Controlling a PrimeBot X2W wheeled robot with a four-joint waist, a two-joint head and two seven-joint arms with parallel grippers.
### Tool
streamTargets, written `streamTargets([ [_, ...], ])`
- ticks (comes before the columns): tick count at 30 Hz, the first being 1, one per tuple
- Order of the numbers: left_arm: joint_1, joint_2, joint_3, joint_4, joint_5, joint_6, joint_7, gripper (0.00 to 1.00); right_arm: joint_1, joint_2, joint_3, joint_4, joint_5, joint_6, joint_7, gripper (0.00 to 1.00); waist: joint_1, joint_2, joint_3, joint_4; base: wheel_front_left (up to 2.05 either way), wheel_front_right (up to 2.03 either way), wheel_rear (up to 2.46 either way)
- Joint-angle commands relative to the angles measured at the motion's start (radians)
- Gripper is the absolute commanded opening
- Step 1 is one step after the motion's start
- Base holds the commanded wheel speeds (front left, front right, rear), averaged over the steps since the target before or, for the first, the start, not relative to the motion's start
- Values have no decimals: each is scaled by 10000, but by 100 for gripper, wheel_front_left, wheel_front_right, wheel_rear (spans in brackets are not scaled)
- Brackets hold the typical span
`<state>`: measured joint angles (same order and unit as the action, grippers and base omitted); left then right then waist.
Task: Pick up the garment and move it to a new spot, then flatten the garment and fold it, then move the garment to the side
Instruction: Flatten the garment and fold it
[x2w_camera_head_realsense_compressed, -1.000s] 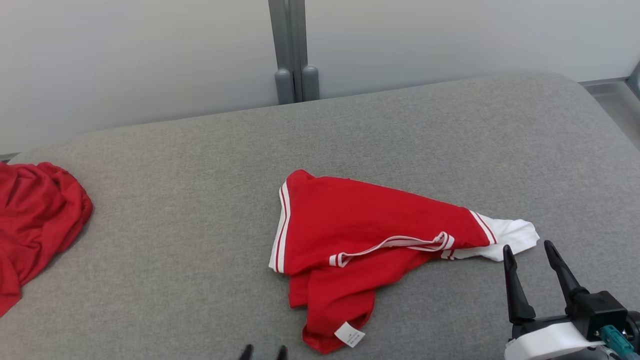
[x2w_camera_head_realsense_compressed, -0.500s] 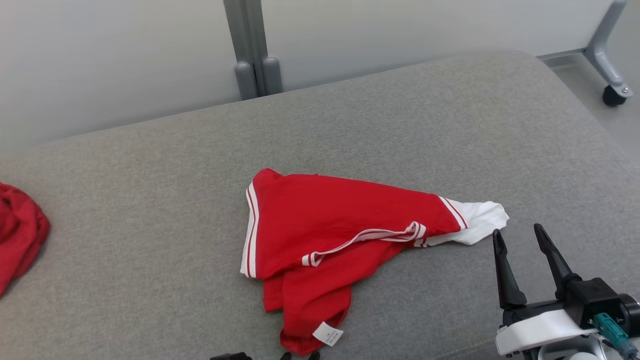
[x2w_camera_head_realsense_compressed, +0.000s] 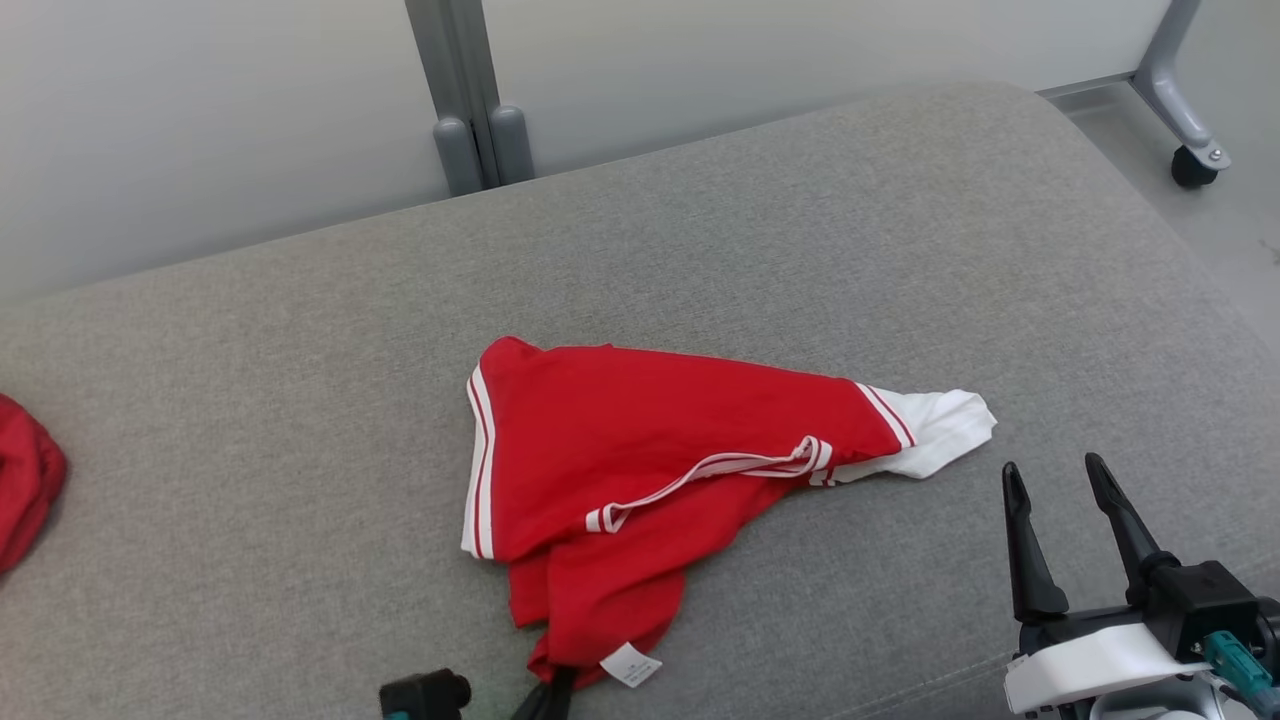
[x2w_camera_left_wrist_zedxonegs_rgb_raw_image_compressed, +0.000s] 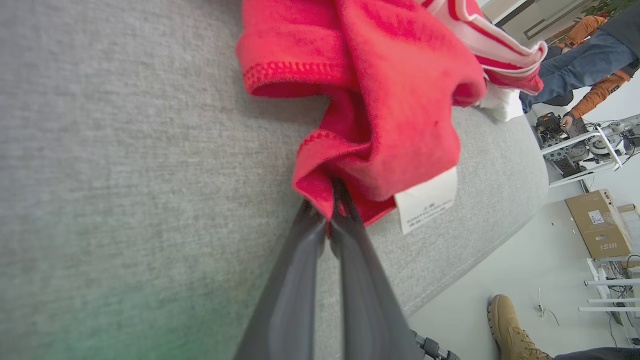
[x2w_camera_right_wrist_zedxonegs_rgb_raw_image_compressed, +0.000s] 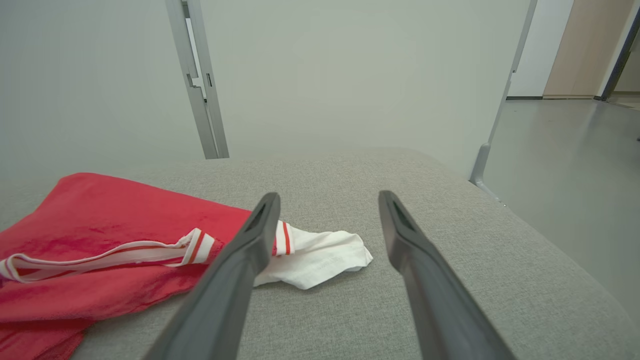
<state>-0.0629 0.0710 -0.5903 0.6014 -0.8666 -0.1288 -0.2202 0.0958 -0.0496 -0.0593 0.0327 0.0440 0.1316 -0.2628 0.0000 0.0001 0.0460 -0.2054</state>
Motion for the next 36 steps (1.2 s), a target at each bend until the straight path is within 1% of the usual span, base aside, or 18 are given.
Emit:
streamTargets([
  [1,-77,362,81,-279,-175,-19,104,0,68,-17,-49,-19,79,-17,-28,100,0,-1,-5,131,0,0,0],
  [2,-61,560,92,-553,-283,-22,253,0,83,-17,-66,-31,104,-17,-30,100,0,-1,5,198,0,0,0],
  [3,-55,908,77,-935,-348,-22,486,0,106,-15,-62,-31,145,-17,-30,100,0,-1,8,281,0,0,0],
  [5,-106,1710,127,-1782,-465,-23,980,0,138,-17,-59,-17,214,-17,-30,100,0,-1,1,449,0,0,0],
  [8,-304,3098,370,-3182,-528,-5,1983,0,138,-16,-38,41,302,-17,-28,100,0,-1,-23,693,0,0,0],
  [12,-467,4824,819,-4804,-838,273,3567,0,40,-18,62,122,376,-17,-30,100,0,-1,-73,887,0,0,0],
  [14,-553,5522,1072,-5444,-1123,382,4273,0,-29,-19,67,160,416,-17,-30,100,0,-1,-77,937,0,0,0],
  [15,-600,5878,1208,-5657,-1103,444,4498,0,-65,-18,72,169,427,-17,-30,100,0,-1,-72,953,0,0,0],
  [16,-691,6298,1395,-5822,-964,606,4650,0,-99,-18,93,187,447,-17,-30,100,0,-1,-65,961,0,0,0],
  [18,-605,6727,1460,-6007,-834,777,4905,0,-135,-16,144,216,454,-17,-30,100,0,-1,-57,950,0,0,0],
  [20,-226,6830,1341,-6212,-1004,793,5161,0,-152,-19,169,242,464,-17,-30,100,0,-1,-50,919,0,0,0],
  [24,714,6667,675,-6610,-1738,464,5799,0,-73,-15,125,278,525,-17,-30,100,0,-1,56,896,0,0,0],
  [27,1303,6421,-51,-6534,-2019,279,6246,0,-52,-16,117,307,520,-17,-30,100,0,-1,148,924,0,0,0],
  [29,1526,6372,-343,-6269,-2099,213,6399,0,-51,-18,96,311,493,-17,-30,100,0,-1,191,954,0,0,0],
  [32,1635,6179,-451,-5718,-2127,149,6197,0,-123,-16,70,299,409,-17,-30,100,0,-1,222,1006,0,0,0],
  [36,1421,6191,-401,-4941,-1832,124,5820,0,-194,-16,49,292,294,-17,-30,100,0,-1,209,1097,0,0,0],
])
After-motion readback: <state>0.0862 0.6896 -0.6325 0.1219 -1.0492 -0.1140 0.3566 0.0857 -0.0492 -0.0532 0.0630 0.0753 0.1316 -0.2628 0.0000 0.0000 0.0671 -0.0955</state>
